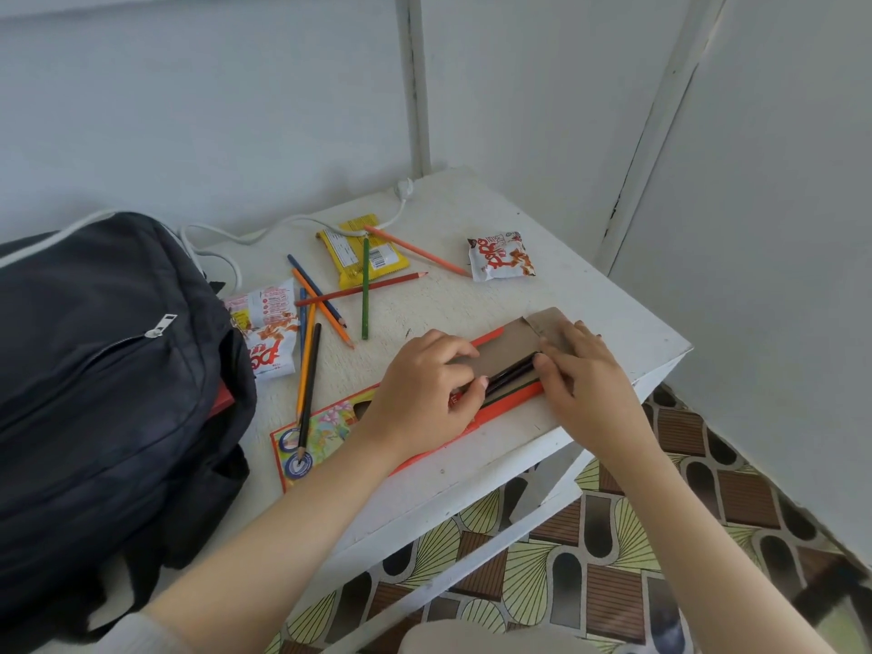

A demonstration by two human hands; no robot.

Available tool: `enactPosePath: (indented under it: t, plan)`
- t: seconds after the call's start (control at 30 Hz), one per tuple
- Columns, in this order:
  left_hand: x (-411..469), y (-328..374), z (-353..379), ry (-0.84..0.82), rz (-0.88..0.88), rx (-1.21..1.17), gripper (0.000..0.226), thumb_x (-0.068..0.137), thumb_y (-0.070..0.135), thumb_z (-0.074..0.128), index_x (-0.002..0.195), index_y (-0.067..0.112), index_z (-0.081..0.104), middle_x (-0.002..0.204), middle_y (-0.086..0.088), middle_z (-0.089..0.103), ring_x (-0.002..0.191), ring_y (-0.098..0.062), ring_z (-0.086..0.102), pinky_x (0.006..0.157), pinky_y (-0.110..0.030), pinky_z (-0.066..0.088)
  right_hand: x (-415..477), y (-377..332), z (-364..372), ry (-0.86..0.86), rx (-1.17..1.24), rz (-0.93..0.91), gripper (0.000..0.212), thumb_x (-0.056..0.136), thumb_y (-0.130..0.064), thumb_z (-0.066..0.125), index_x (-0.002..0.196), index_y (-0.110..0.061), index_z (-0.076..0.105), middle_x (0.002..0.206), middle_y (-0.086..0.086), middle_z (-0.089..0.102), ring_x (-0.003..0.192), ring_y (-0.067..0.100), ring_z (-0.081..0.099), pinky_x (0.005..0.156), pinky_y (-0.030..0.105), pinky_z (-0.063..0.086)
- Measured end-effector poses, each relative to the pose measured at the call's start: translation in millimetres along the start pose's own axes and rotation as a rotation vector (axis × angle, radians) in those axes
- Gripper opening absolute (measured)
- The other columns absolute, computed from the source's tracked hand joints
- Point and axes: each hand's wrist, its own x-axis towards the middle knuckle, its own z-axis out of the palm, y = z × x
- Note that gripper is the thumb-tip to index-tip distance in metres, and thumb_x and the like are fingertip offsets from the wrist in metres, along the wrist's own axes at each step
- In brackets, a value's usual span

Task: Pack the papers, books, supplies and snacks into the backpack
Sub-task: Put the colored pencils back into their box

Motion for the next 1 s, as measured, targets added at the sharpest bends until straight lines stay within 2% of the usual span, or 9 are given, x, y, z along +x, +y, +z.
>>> enactPosePath:
  t: [0.1,0.27,0.33,0.43,0.57,0.67,0.73,0.83,1.0]
  plan:
    - [0.7,1.3,-0.7,-0.002,0.006,0.010,0.031,0.084,0.027,0.053,0.063,0.009,0.066,0.090,-0.002,0.066,0.086,-0.016,0.056,0.073,-0.028,0.045,1.6,1.3,-1.5,0.001,0.005,-0.003,0.029,0.097,-0.021,0.049,0.110,-0.005,0.070,0.141,0.017,0.046,0.137,0.032,0.032,0.109,0.026,0.012]
    - [4.3,-3.7,-27.6,-0.083,-0.094,-0.057,0.026,0.087,0.026,0.049,0.093,0.017,0.072,0.093,0.006,0.067,0.090,-0.009,0.056,0.080,-0.023,0.042,6.2,-10.0,5.4,0.094,-0.066,-0.097,0.031,0.088,-0.027,0.050,0.105,-0.012,0.070,0.127,0.017,0.058,0.126,0.041,0.045,0.107,0.056,0.023]
    - [5.8,-16.4,-47.9,-0.157,-0.173,-0.029,0.025,0.088,0.015,0.051,0.104,0.020,0.069,0.102,0.007,0.066,0.098,-0.008,0.055,0.087,-0.023,0.038,11.5,-22.9,7.8,0.114,-0.040,-0.121,0.030,0.087,-0.027,0.051,0.105,-0.015,0.071,0.129,0.015,0.057,0.128,0.039,0.044,0.108,0.056,0.020]
    - [2.5,-41.8,-81.0,-0.264,-0.256,0.108,0.036,0.085,-0.001,0.047,0.100,0.023,0.069,0.104,0.007,0.064,0.101,-0.011,0.054,0.085,-0.025,0.040,18.9,-47.8,13.4,0.096,0.009,-0.183,0.025,0.084,-0.026,0.054,0.099,-0.018,0.073,0.127,0.013,0.059,0.125,0.035,0.047,0.108,0.057,0.024]
    - [-1.7,-67.3,-115.6,-0.567,-0.381,0.175,0.051,0.080,-0.010,0.043,0.087,0.033,0.069,0.091,0.023,0.051,0.090,-0.004,0.047,0.078,-0.023,0.038,23.0,-88.7,28.0,0.001,0.042,-0.370,0.017,0.081,-0.025,0.057,0.081,-0.020,0.073,0.086,0.003,0.069,0.084,0.024,0.060,0.082,0.038,0.042]
    - [-7.7,-77.6,-126.1,-0.740,-0.423,0.140,0.059,0.078,-0.010,0.043,0.076,0.045,0.065,0.088,0.020,0.050,0.086,-0.005,0.048,0.077,-0.026,0.042,19.2,-119.2,40.4,-0.169,0.026,-0.566,0.020,0.083,-0.024,0.054,0.080,-0.019,0.072,0.066,-0.001,0.062,0.064,0.021,0.055,0.067,0.037,0.046]
    - [-11.6,-82.4,-125.6,-0.754,-0.393,0.146,0.052,0.077,-0.007,0.049,0.077,0.041,0.068,0.088,0.013,0.056,0.085,-0.011,0.053,0.077,-0.031,0.046,13.8,-137.1,48.5,-0.236,0.013,-0.691,0.018,0.082,-0.021,0.054,0.082,-0.016,0.072,0.062,0.001,0.059,0.058,0.022,0.054,0.059,0.034,0.043]
    - [-11.5,-81.1,-122.6,-0.759,-0.309,0.208,0.040,0.079,-0.003,0.053,0.076,0.033,0.071,0.075,0.014,0.049,0.076,-0.013,0.049,0.067,-0.028,0.041,6.0,-157.6,59.9,-0.240,0.008,-0.773,0.019,0.081,-0.019,0.052,0.075,-0.011,0.068,0.062,0.004,0.057,0.055,0.024,0.052,0.052,0.030,0.036]
    - [-7.3,-73.6,-125.9,-0.770,-0.286,0.329,0.025,0.081,0.008,0.061,0.097,0.023,0.072,0.100,0.005,0.047,0.093,-0.010,0.041,0.081,-0.028,0.040,-2.4,-167.0,70.2,-0.080,-0.013,-0.652,0.017,0.072,-0.020,0.060,0.058,-0.010,0.058,0.051,0.006,0.054,0.041,0.025,0.049,0.047,0.026,0.030]
